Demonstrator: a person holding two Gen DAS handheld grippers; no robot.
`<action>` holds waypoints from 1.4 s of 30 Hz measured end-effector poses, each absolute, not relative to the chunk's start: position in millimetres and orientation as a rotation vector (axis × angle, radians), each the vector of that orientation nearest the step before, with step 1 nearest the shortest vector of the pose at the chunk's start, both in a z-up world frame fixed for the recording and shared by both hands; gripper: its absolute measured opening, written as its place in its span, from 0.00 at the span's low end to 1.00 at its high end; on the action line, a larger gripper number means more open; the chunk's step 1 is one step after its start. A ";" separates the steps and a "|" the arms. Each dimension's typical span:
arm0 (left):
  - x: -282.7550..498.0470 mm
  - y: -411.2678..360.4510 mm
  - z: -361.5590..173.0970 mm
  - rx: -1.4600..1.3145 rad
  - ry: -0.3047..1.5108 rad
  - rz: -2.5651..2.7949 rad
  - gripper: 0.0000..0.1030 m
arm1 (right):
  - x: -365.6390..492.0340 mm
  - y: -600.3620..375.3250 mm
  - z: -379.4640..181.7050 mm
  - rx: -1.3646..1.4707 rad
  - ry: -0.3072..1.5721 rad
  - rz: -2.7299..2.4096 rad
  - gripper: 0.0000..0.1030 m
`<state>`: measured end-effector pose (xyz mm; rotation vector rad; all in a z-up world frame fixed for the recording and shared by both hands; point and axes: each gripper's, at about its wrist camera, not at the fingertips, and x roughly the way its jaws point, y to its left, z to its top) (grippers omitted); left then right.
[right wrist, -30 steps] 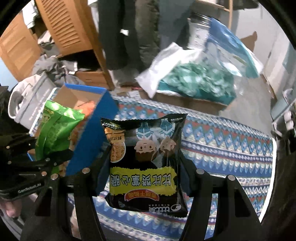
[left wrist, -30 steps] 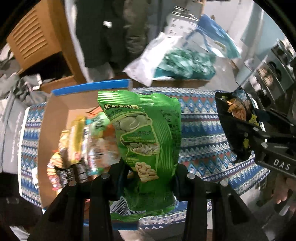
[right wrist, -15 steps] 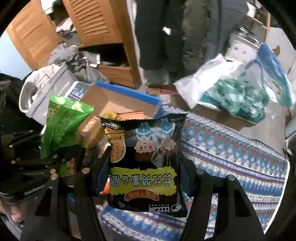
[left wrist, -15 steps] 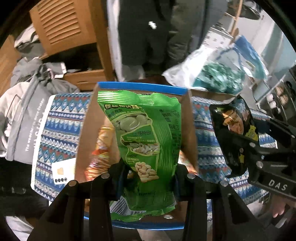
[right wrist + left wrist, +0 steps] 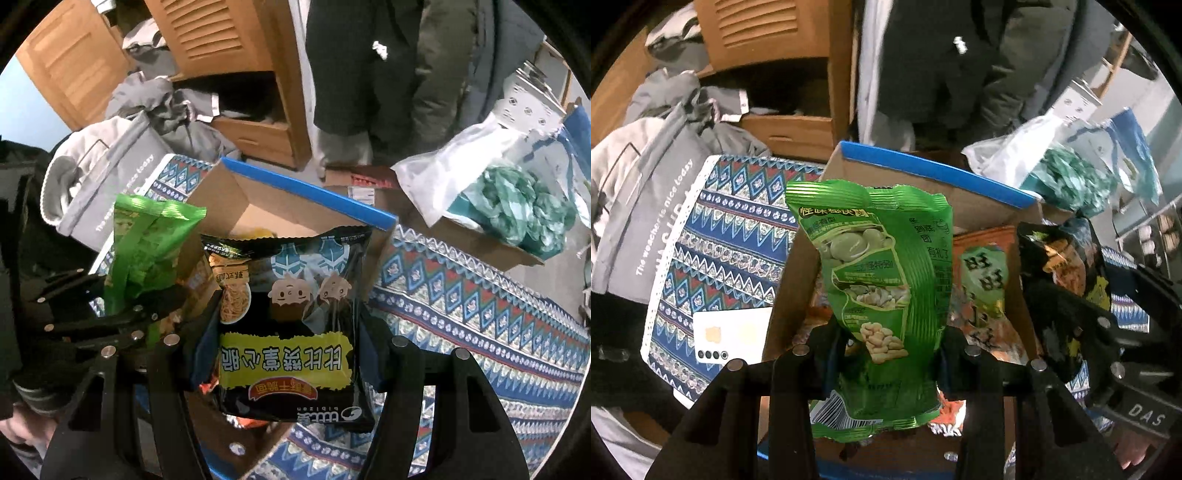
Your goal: Organize snacks
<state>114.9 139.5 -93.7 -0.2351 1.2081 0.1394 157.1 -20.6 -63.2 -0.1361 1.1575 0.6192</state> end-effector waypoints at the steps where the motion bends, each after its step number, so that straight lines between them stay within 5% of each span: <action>1: 116.1 142.5 -96.3 -0.243 1.214 0.150 0.40 | 158.8 -18.4 -65.0 -0.140 1.159 0.621 0.62; 10: 113.8 157.3 -100.6 -0.261 1.211 0.219 0.56 | 165.1 -11.4 -67.1 -0.127 1.154 0.647 0.73; 23: 93.2 147.0 -61.2 -0.279 1.126 0.180 0.72 | 143.4 -31.3 -28.1 -0.123 1.045 0.606 0.73; 42: 46.3 131.6 -11.5 -0.260 0.981 0.120 0.81 | 91.3 -63.9 18.4 -0.134 0.919 0.575 0.73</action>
